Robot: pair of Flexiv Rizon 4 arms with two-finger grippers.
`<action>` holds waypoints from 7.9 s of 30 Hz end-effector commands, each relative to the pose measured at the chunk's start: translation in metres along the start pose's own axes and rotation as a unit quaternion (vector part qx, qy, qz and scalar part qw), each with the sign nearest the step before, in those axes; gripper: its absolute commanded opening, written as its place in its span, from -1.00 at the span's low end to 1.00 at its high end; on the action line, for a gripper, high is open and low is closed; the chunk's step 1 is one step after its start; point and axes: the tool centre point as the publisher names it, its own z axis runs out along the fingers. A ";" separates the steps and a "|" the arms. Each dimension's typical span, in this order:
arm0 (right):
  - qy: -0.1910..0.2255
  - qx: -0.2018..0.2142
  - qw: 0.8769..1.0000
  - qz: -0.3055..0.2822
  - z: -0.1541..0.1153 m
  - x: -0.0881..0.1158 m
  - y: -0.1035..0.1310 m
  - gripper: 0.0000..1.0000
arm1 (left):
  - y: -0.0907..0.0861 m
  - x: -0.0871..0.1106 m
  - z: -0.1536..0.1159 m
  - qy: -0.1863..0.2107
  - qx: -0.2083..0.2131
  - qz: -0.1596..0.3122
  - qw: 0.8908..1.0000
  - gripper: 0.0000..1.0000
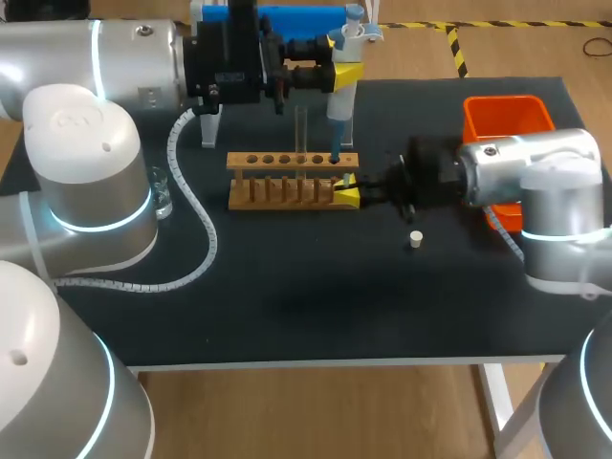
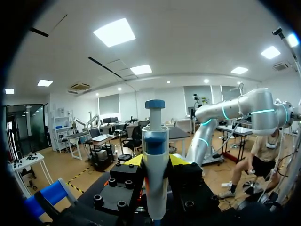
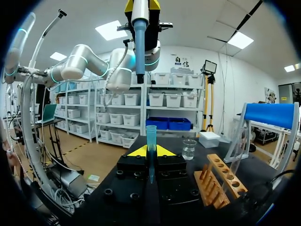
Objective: Invert the test tube, pick up the pipette, mount the tip to pipette, aspirate from beaker and dispense into the tube, eject the tip, return the pipette, and cap with the stopper.
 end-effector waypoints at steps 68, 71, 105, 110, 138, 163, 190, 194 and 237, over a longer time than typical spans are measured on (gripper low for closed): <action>0.005 -0.015 0.999 -0.031 0.020 0.006 0.039 -1.00 | 0.000 0.001 0.000 -0.001 0.001 0.000 1.000 -1.00; 0.005 -0.016 0.999 -0.031 0.020 0.006 0.040 -1.00 | 0.000 0.001 0.000 -0.001 0.001 0.000 1.000 -1.00; 0.010 -0.018 0.999 -0.041 0.021 0.010 0.046 -1.00 | 0.000 0.001 0.000 -0.001 0.001 0.000 1.000 -1.00; 0.010 -0.018 0.999 -0.040 0.020 0.011 0.045 -1.00 | 0.000 0.001 0.000 -0.001 0.001 0.000 1.000 -1.00; 0.007 -0.017 0.999 -0.041 0.018 0.009 0.045 -1.00 | 0.000 0.001 0.000 -0.001 0.001 0.000 1.000 -1.00; 0.010 -0.019 0.999 -0.044 0.022 0.008 0.048 -1.00 | 0.000 0.001 0.000 -0.001 0.001 0.000 1.000 -1.00; 0.008 -0.027 0.999 -0.047 0.016 0.013 0.049 -1.00 | 0.000 0.001 0.000 -0.001 0.001 0.000 1.000 -1.00; 0.008 -0.026 0.999 -0.047 0.016 0.013 0.049 -1.00 | 0.000 0.001 0.000 -0.001 0.001 0.000 1.000 -1.00; 0.022 -0.022 0.998 -0.052 0.006 0.020 0.067 1.00 | 0.000 0.001 0.000 -0.001 0.001 0.000 1.000 -1.00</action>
